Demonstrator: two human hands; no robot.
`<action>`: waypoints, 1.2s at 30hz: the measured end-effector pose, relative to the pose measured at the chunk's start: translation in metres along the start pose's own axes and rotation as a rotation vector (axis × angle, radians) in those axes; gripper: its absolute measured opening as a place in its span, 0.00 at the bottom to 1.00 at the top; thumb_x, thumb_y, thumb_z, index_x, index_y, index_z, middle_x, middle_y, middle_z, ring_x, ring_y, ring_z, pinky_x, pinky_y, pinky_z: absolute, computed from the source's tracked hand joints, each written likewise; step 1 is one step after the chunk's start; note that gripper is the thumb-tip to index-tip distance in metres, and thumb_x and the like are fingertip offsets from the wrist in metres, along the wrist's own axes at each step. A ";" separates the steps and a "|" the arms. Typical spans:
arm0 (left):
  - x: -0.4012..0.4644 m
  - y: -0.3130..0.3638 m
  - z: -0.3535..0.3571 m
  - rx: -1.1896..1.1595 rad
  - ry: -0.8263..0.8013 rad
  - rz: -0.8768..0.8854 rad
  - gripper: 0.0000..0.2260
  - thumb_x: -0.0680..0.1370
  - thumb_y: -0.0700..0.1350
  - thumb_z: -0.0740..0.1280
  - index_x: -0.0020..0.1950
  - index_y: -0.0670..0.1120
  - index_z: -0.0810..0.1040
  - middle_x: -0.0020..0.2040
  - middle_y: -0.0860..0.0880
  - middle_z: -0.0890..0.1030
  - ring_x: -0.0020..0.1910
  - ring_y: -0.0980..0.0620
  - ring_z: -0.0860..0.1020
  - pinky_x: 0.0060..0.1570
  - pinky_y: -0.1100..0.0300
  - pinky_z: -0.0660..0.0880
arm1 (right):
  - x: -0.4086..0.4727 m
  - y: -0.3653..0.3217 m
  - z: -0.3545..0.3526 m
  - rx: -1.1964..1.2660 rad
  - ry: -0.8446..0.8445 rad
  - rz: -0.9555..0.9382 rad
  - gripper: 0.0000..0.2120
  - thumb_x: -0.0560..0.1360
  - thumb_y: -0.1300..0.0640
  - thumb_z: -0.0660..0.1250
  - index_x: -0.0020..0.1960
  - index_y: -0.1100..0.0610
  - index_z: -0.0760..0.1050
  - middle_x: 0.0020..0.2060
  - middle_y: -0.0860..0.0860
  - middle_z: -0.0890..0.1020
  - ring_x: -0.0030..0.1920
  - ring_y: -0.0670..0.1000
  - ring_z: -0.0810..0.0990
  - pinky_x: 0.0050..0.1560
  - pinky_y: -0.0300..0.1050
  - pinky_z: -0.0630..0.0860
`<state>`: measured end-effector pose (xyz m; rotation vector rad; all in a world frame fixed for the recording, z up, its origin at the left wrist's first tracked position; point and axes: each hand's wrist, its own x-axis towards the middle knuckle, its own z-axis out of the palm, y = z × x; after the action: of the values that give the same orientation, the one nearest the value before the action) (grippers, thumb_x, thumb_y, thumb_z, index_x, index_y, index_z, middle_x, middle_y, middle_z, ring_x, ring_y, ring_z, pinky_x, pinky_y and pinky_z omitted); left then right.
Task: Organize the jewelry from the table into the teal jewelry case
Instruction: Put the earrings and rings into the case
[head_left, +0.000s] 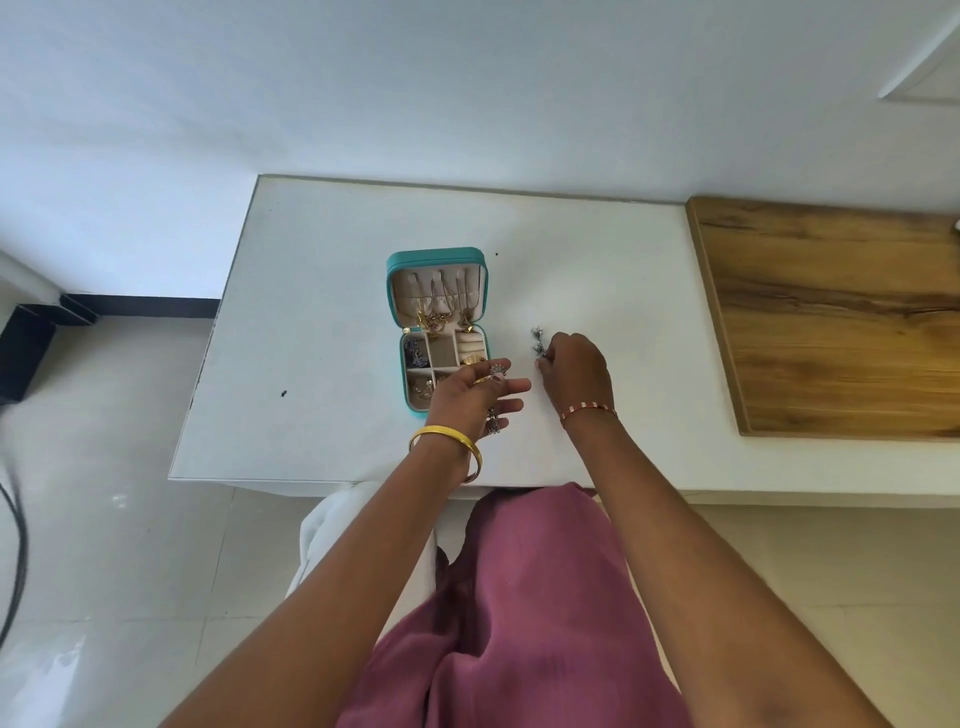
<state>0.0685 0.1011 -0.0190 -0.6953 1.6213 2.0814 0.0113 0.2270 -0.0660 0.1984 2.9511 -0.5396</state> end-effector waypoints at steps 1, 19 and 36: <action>-0.001 0.000 0.000 0.002 -0.003 -0.004 0.09 0.80 0.37 0.56 0.51 0.46 0.75 0.42 0.49 0.80 0.38 0.52 0.77 0.40 0.60 0.72 | 0.000 0.000 0.000 -0.005 0.001 -0.002 0.09 0.76 0.62 0.61 0.52 0.65 0.75 0.50 0.63 0.78 0.52 0.62 0.76 0.47 0.48 0.71; -0.077 0.024 -0.007 0.072 0.049 0.235 0.08 0.79 0.38 0.58 0.54 0.45 0.75 0.44 0.49 0.80 0.39 0.55 0.77 0.40 0.62 0.72 | -0.085 -0.033 -0.092 0.946 -0.192 -0.013 0.04 0.72 0.64 0.68 0.38 0.62 0.78 0.30 0.57 0.79 0.27 0.50 0.76 0.29 0.38 0.73; -0.146 0.025 -0.031 -0.125 -0.017 0.323 0.08 0.78 0.37 0.61 0.46 0.47 0.77 0.32 0.50 0.82 0.29 0.56 0.81 0.32 0.63 0.77 | -0.152 -0.074 -0.141 0.551 -0.213 -0.315 0.07 0.73 0.59 0.69 0.41 0.64 0.79 0.25 0.51 0.76 0.20 0.41 0.74 0.25 0.32 0.72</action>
<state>0.1739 0.0627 0.0831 -0.4773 1.6980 2.4252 0.1339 0.1937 0.1137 -0.2617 2.5698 -1.3179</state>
